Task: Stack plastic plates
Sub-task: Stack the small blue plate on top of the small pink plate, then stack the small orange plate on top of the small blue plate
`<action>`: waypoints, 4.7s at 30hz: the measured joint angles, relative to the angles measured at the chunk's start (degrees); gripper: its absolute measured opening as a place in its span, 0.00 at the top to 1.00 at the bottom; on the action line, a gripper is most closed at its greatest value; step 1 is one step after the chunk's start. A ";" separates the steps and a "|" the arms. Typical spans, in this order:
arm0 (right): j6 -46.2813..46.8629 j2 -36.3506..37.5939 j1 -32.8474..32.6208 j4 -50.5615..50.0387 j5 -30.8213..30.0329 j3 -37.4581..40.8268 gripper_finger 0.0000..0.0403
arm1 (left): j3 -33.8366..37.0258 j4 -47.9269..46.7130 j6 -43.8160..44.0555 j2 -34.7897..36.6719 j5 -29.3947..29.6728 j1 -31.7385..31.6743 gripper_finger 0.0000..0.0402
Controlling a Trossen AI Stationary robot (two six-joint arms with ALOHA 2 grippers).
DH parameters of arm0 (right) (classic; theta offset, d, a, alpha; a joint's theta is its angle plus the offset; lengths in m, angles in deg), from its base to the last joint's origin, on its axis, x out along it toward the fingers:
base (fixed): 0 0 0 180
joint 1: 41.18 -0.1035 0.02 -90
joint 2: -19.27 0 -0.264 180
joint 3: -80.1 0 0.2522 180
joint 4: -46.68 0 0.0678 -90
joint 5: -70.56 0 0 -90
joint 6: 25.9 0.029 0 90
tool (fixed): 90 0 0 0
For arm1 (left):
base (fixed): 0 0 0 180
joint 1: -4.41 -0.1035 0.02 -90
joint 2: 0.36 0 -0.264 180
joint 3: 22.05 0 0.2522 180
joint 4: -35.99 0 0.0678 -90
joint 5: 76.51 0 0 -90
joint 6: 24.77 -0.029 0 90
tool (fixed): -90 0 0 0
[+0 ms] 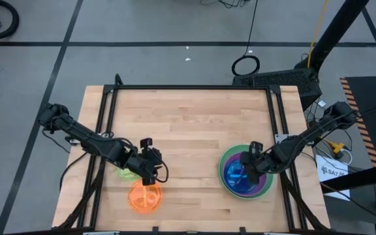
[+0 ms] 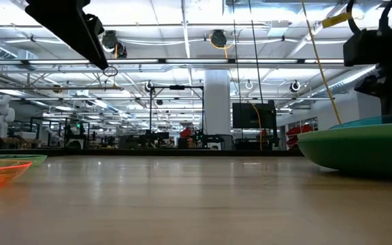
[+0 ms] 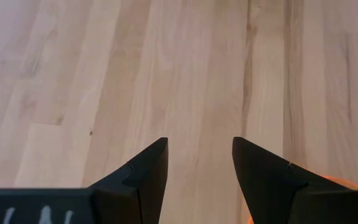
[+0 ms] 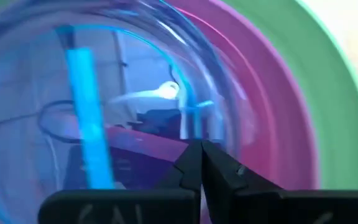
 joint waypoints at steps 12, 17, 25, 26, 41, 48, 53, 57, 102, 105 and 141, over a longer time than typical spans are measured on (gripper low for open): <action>-0.45 2.41 -0.02 2.94 -2.97 0.00 1.00 | 0.00 -0.02 -0.02 0.00 0.00 0.00 0.54; -1.81 0.53 -0.02 5.39 -2.91 0.00 1.00 | 0.00 -0.03 -0.02 0.00 0.00 0.00 0.54; 0.82 -3.15 -0.02 -0.29 -3.04 0.00 1.00 | 0.00 -0.20 -0.04 0.02 0.00 0.00 0.54; 1.41 -3.23 -0.02 -1.34 -3.04 0.00 1.00 | 0.00 -0.24 -0.04 0.02 0.00 0.00 0.54; -0.84 1.16 -0.02 3.58 -6.19 -0.02 1.00 | 0.00 -3.05 1.89 0.04 -4.96 0.75 0.54; -9.23 1.18 -0.01 11.88 -13.46 -0.02 1.00 | -0.04 -3.95 2.84 -3.72 -9.33 3.92 0.54; -14.66 1.18 -0.02 15.31 -19.07 -0.02 1.00 | -0.02 -3.97 3.04 -9.42 -12.34 6.17 0.54; -18.65 1.18 0.00 18.82 -22.34 -0.02 1.00 | -0.02 -4.09 3.33 -13.81 -14.16 6.75 0.54; -18.49 1.18 -0.02 25.28 -23.99 -0.02 1.00 | 6.26 8.92 -7.71 -17.42 -20.40 2.80 0.90; -17.36 1.18 -0.02 25.28 -23.96 -0.02 1.00 | 5.28 7.60 -7.76 -17.44 -19.41 2.75 0.94; -31.33 -28.15 2.28 62.18 -41.82 -14.48 1.00 | -16.09 -4.23 -16.61 -17.10 21.20 -6.81 0.98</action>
